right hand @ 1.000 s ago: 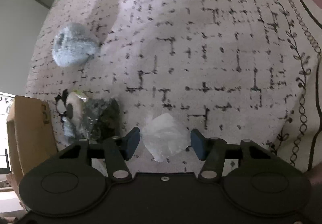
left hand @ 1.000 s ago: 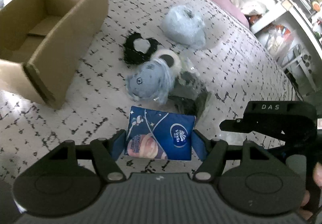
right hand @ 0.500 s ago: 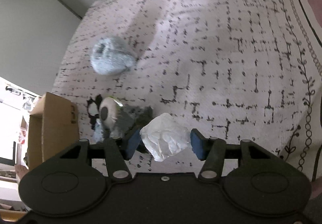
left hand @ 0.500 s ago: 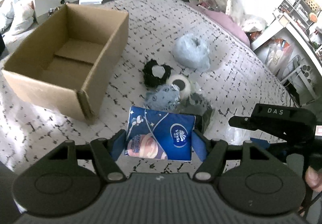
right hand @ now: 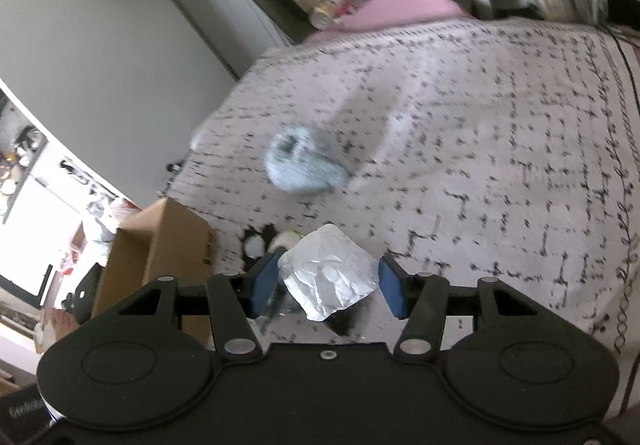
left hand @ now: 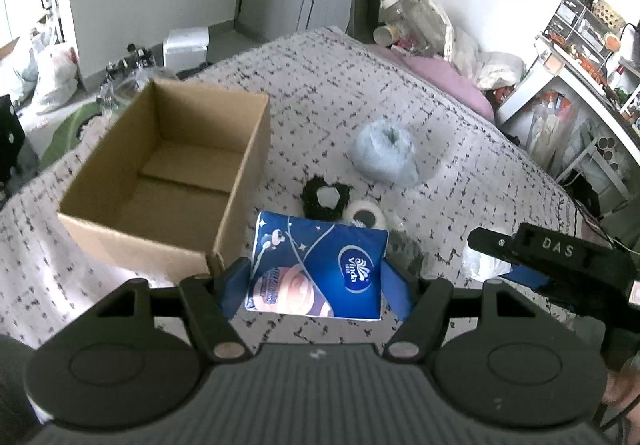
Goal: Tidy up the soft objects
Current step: 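Carry the tissue pack in left gripper while right gripper carries the white tissue to the box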
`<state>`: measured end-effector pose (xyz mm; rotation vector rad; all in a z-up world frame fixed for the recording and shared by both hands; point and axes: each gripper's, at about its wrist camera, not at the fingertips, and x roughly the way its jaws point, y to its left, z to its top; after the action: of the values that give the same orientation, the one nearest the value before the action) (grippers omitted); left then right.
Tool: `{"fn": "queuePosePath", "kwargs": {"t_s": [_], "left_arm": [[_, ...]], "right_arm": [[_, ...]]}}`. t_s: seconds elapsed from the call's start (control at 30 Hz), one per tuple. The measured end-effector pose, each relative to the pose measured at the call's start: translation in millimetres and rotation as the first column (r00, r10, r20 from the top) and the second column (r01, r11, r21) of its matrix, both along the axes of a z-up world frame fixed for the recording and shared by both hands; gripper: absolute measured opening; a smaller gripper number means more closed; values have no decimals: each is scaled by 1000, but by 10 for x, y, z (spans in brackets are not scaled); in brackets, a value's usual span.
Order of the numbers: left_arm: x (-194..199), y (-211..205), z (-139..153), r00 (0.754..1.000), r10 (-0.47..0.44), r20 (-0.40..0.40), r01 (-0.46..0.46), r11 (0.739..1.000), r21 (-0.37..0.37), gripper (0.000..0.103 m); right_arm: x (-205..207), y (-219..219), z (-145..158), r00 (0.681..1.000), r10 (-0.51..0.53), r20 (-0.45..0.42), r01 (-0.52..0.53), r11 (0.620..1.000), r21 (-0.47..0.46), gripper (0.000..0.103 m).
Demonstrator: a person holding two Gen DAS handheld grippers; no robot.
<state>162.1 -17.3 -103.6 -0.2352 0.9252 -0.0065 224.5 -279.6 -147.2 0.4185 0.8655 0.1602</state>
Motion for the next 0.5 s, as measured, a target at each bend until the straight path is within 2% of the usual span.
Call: {"fn": "queuePosePath", "kwargs": {"t_s": [0.27, 0.5], "left_arm": [[28, 118, 222, 999, 13, 36, -14, 999, 36, 69], [50, 328, 320, 997, 60, 53, -63, 997, 49, 69]], "right_arm": [[-5, 136, 189, 992, 76, 101, -78, 997, 15, 54], [48, 301, 375, 968, 155, 196, -157, 988, -4, 54]]}}
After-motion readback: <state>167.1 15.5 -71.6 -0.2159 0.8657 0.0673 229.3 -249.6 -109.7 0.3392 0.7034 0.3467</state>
